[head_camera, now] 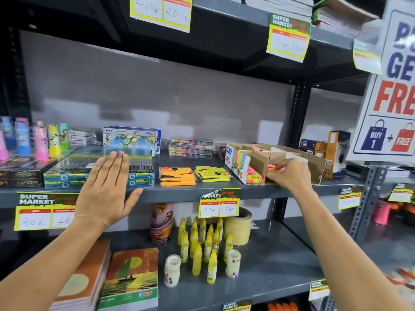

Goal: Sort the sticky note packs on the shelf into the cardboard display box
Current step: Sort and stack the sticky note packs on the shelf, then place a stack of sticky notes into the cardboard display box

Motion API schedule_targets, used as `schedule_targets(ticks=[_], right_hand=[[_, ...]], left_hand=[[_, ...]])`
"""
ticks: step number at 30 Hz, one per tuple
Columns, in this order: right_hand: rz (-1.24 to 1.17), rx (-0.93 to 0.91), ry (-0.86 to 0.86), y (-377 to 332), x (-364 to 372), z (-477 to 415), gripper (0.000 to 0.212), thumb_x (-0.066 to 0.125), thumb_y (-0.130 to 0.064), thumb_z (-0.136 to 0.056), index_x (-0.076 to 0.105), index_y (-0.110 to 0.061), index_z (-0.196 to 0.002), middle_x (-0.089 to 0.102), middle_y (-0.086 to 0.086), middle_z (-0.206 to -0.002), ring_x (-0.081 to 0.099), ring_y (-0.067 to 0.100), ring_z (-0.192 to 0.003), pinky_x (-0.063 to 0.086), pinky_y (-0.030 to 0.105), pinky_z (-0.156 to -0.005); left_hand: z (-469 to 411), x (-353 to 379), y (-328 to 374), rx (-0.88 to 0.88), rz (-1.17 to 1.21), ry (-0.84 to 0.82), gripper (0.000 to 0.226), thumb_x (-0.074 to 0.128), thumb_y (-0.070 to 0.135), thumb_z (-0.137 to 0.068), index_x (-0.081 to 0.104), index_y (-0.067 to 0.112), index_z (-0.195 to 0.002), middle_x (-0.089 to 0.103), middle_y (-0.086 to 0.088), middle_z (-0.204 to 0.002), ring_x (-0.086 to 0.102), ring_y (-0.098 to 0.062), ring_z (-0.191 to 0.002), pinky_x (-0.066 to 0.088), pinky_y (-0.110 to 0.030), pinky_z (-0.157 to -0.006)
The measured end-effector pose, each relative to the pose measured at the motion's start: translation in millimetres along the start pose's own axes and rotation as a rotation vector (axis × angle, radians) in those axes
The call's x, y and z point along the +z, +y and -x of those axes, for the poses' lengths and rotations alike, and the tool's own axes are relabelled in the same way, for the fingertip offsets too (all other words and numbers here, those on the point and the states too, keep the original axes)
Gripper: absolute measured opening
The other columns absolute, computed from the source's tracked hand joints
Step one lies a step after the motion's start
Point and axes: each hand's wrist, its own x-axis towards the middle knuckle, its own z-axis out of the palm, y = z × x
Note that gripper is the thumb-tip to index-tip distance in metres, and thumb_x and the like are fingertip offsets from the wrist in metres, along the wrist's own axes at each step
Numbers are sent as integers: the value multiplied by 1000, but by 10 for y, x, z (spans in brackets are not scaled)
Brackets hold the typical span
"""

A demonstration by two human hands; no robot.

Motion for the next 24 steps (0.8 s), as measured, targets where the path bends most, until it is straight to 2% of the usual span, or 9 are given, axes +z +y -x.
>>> schedule_targets(ticks=[3,7,15,22,24], right_hand=[[71,-14,7,11,41,27,29,76,-30,-74,75,-7,-91,73,15,-89,56,23,-75,46,29,-67],[129,-31,8,22,62,49,34,72,-36,-76,74,-10,-98,73,13,-92,65,31,-86,51,32,-69],[170,-32,-39,76,60,89,40,68,-46,-76,73,-15,-101,73,9,-96,66,30,-90,49,30,-67],[87,-54,-143,120,-28,79,46,67,-45,-81,69,-15,-115,72,9,-107,64,29,-102,51,34,-80],[58,-68,-107,102,-70,105,41,65,-43,-84,69,-16,-114,72,9,-106,63,29,-100,50,34,-80]], left_hand=[[-2,1,5,-1,-2,4,79,24,51,-98,31,-13,-144,42,-34,-143,38,-44,-137,16,-47,-121],[5,3,-3,2,-6,1,79,25,51,-98,31,-13,-144,42,-34,-143,38,-44,-138,17,-48,-121],[0,12,0,-4,5,-10,79,26,51,-97,30,-13,-145,41,-34,-144,37,-43,-138,19,-49,-120],[3,7,6,-8,19,-19,80,25,51,-98,30,-13,-145,41,-34,-144,37,-44,-138,19,-49,-120],[1,7,6,-8,23,-26,80,24,51,-97,30,-13,-145,40,-34,-145,36,-44,-139,19,-50,-120]])
